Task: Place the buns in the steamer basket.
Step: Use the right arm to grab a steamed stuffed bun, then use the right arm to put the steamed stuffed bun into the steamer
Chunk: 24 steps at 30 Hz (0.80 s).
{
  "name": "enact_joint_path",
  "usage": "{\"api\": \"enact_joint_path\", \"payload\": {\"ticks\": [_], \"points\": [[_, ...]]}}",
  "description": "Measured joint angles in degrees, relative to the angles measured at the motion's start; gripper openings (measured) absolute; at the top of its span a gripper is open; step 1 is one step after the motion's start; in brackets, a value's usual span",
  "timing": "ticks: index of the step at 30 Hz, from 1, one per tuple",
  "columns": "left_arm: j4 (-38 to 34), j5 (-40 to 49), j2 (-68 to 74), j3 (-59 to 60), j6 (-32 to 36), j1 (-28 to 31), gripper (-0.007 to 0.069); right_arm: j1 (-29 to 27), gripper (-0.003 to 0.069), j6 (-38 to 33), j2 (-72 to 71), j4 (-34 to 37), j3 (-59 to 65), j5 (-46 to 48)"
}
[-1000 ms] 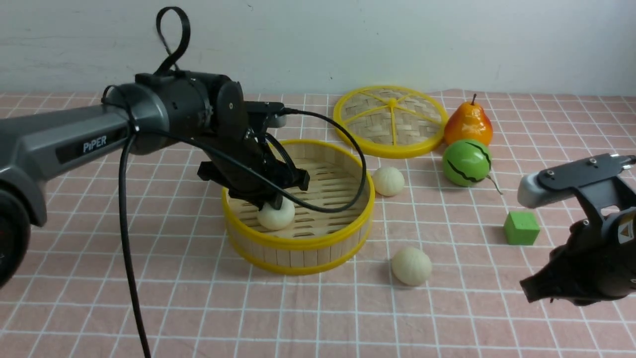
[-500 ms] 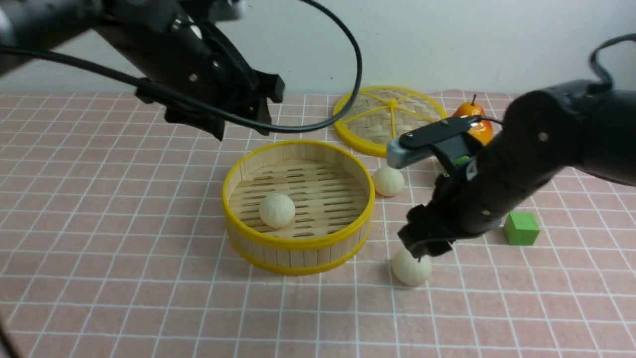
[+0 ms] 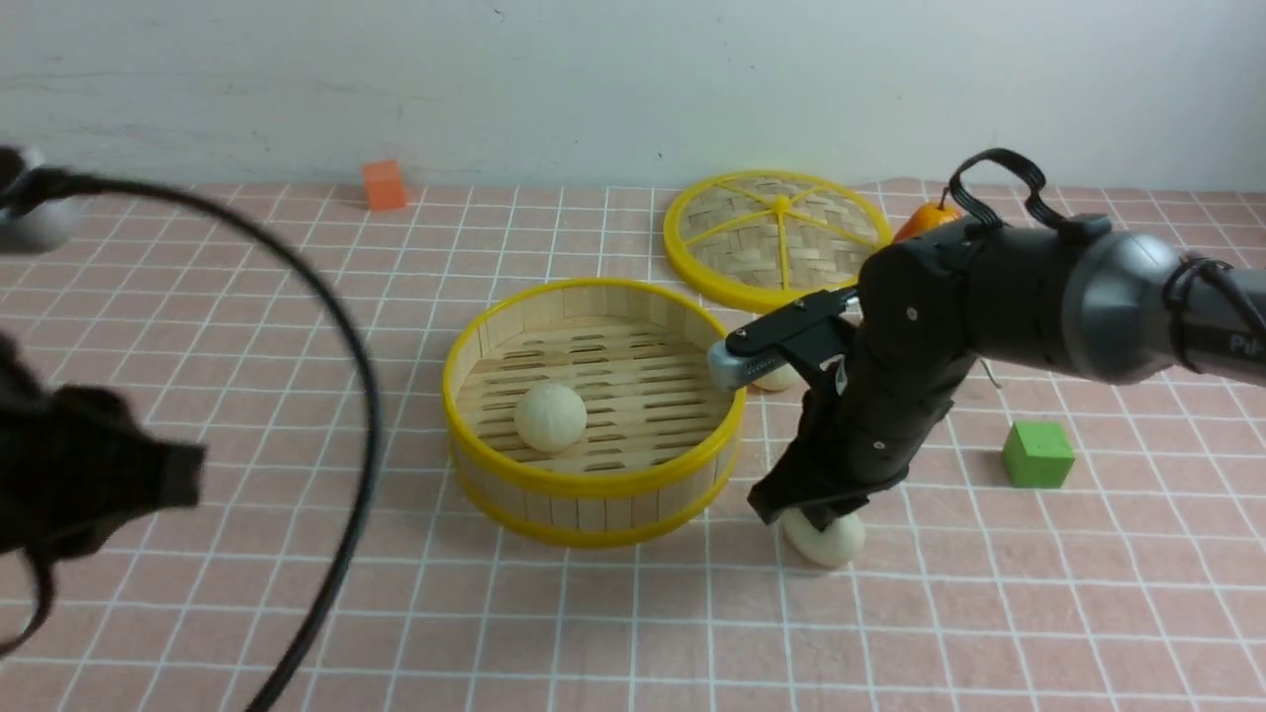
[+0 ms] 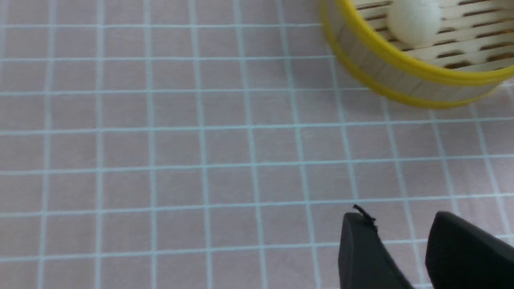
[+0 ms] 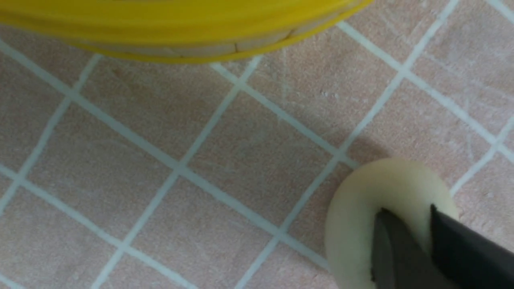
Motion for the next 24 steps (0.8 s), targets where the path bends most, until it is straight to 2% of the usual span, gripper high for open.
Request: {"api": "enact_joint_path", "payload": {"ticks": [2,6,9,16,24], "points": [[4.38,0.00,-5.29,4.46,-4.50,0.00,0.0237,0.06,0.0013,-0.38,-0.31,-1.17,-1.06,1.66],[10.82,0.04,-12.79,11.46,-12.14,0.00,0.0237,0.22,0.0013,-2.54,-1.64,-2.40,-5.31,6.67],[12.94,0.04,-15.08,14.92,-15.02,0.00,0.0237,1.01,0.0013,-4.67,-2.72,-2.70,-11.09,8.31],[13.22,-3.46,-15.04,18.12,-16.31,0.00,0.0238,6.34,0.0013,-13.45,1.49,-2.52,-23.64,2.03],[13.27,-5.79,-15.04,18.12,-16.31,0.00,0.0238,8.31,0.0019,-20.41,13.59,-6.15,-25.37,-1.34]]}}
